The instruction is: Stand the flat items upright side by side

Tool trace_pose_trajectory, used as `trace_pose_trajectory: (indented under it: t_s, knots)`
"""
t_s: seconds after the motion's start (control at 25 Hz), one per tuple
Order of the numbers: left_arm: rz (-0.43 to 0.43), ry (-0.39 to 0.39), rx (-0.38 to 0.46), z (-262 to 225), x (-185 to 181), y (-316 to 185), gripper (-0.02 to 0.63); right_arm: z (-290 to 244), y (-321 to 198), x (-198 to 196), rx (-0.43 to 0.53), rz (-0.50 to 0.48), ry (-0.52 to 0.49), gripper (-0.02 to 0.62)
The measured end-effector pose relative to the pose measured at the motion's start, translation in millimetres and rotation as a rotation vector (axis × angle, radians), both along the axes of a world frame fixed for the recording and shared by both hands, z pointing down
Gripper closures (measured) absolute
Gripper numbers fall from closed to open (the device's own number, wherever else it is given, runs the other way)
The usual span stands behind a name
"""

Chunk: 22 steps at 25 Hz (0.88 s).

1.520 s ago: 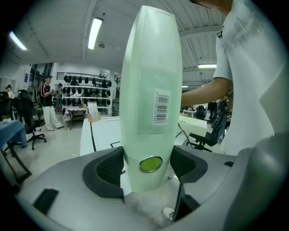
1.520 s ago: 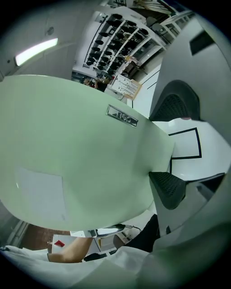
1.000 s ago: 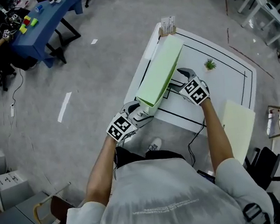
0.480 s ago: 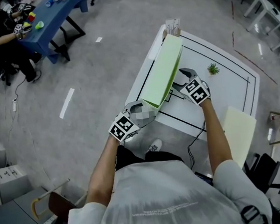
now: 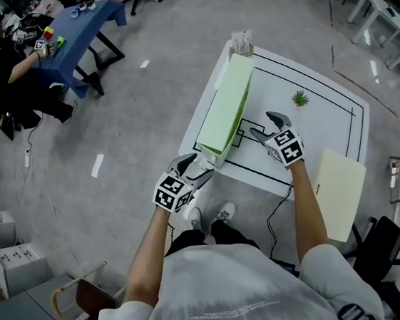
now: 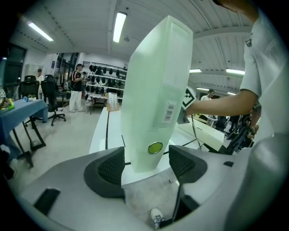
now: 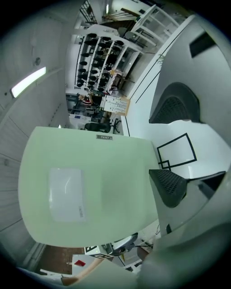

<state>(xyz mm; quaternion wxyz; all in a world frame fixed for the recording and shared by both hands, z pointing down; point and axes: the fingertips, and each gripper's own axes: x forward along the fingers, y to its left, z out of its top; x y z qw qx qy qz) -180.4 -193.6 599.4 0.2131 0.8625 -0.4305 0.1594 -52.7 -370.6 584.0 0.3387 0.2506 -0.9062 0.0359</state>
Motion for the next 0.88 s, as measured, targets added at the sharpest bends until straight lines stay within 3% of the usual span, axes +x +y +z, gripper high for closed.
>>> trace_pose_trajectory:
  t_s: [0.36,0.48,0.68,0.88]
  knots:
    - [-0.138,0.128,0.02,-45.0,-31.3,16.8,0.309,-77.2,84.5,77.0,0.072,0.217,-0.127,0.261]
    - [-0.158,0.181,0.077,-81.0,-41.0,30.1,0.322,-106.1,121.9,104.9,0.117,0.285,-0.156,0.262]
    - [-0.064,0.157,0.198,-137.6,-25.2,60.0,0.331,-151.1,195.5,146.5,0.181,0.415,-0.228,0.262]
    - [0.082,0.141,0.283,-173.6,26.5,86.7,0.36,-177.2,268.6,191.6,0.235,0.531,-0.226,0.261]
